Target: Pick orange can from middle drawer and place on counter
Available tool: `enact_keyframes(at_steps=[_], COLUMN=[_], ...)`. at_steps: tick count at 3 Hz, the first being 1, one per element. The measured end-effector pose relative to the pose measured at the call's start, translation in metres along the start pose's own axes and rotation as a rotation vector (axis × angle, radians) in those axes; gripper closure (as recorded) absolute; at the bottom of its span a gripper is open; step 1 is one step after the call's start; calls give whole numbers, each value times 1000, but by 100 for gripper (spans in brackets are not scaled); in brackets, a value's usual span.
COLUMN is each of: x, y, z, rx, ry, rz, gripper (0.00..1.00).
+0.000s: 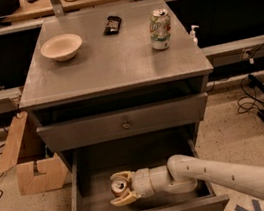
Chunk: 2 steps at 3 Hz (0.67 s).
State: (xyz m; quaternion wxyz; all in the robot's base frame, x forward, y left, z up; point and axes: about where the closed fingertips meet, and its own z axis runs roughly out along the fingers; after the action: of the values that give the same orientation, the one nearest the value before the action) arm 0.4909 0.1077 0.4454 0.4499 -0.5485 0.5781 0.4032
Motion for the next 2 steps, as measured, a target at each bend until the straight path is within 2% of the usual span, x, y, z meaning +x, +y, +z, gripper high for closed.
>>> enact_keyframes(at_steps=[1,2], x=[-34,-85], y=[9,7], z=[-44,-110], rx=[36,101], ry=[-52,-37], rz=[37,62], gripper=[95,100])
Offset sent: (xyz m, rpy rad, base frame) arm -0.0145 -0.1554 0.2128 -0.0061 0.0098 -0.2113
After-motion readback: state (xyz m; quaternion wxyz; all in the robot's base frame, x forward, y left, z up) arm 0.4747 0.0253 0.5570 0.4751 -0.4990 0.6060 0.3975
